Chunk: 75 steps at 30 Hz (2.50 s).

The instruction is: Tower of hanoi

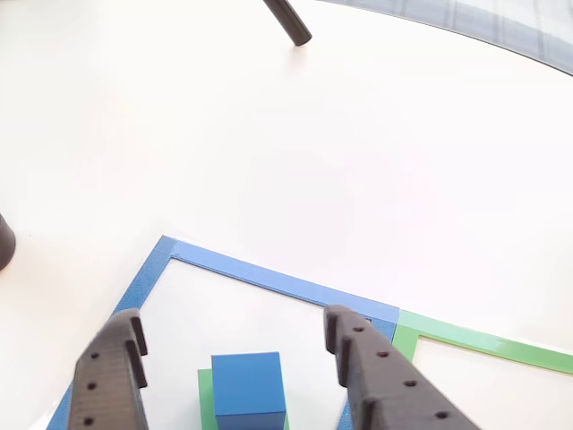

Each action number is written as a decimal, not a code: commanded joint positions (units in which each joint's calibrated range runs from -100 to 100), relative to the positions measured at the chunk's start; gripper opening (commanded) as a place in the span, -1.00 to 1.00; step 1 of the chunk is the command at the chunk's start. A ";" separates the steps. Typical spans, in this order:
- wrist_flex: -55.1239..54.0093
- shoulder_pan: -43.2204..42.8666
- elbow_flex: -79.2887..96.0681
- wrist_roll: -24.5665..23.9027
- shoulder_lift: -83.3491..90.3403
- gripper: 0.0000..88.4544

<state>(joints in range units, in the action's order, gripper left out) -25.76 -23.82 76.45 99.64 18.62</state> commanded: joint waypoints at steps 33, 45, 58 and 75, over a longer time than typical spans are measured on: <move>125.19 48.93 -73.00 0.36 47.80 -0.99; 125.67 60.25 -72.27 0.36 46.02 -0.99; 108.02 63.60 -49.45 0.36 46.91 -0.75; 28.75 67.73 3.28 0.36 33.26 -0.02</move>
<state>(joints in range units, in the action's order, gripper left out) 17.94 43.48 74.94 100.00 55.00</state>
